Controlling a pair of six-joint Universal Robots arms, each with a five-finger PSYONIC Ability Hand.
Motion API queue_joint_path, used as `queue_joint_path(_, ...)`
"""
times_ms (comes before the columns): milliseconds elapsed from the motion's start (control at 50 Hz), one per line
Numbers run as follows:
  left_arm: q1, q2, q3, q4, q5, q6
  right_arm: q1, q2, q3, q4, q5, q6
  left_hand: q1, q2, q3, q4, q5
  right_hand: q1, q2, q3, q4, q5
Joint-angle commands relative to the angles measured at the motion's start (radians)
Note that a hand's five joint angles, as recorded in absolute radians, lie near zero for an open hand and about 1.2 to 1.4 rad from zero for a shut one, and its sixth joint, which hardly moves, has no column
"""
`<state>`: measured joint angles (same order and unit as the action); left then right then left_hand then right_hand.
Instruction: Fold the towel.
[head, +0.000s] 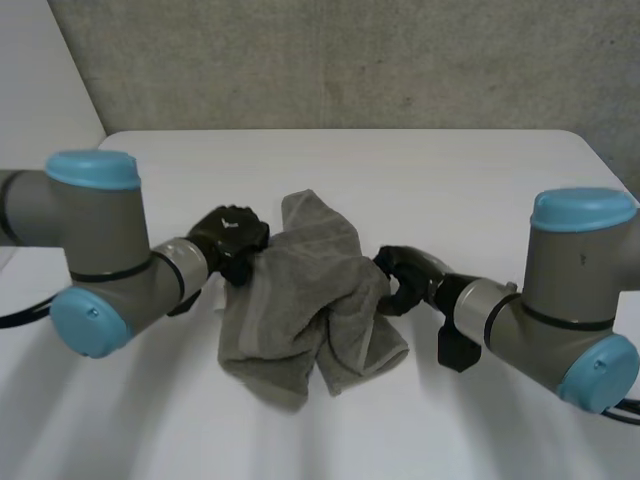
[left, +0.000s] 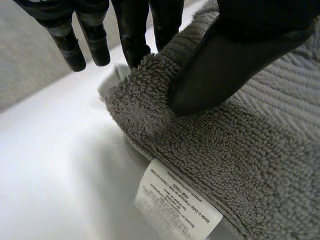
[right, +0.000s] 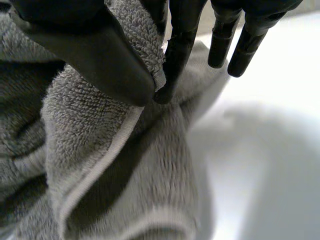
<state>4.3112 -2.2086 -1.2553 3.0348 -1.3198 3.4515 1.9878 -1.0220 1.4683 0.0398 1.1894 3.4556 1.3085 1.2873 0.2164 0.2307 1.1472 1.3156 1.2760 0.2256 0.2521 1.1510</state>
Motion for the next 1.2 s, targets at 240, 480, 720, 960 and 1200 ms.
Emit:
queue_joint_path(240,0.015,0.307,0.134,0.462,-0.096,-0.017,0.008,0.062,-1.023,0.298,-0.036,-0.338,0.088,0.109,-0.042,-0.056,0.074,0.081,0.12,-0.051,-0.078,0.071)
queue_joint_path(480,0.036,0.612,-0.228,0.619,-0.072,-0.095,0.019,-0.294,-0.445,-0.047,-0.132,-0.509,0.088,0.109,-0.042,-0.056,0.074,0.081,0.12,-0.051,-0.078,0.071)
queue_joint_path(720,0.205,0.615,-0.624,0.495,-0.038,-0.06,0.066,-0.087,-0.069,0.081,-0.131,-0.968,0.088,0.109,-0.042,-0.056,0.074,-0.094,-0.055,-0.051,-0.078,-0.104)
queue_joint_path(960,0.206,0.541,-0.642,0.461,-0.038,-0.057,0.059,-0.084,-0.059,0.036,0.098,-0.602,0.088,0.109,-0.042,-0.056,0.074,-0.958,-0.918,-0.051,-0.078,-0.968)
queue_joint_path(1200,0.194,0.582,-0.601,0.4,-0.041,-0.071,0.049,-0.109,0.066,-0.07,0.121,-0.201,0.088,0.109,-0.042,-0.056,0.074,-0.955,-0.915,-0.051,-0.078,-0.965)
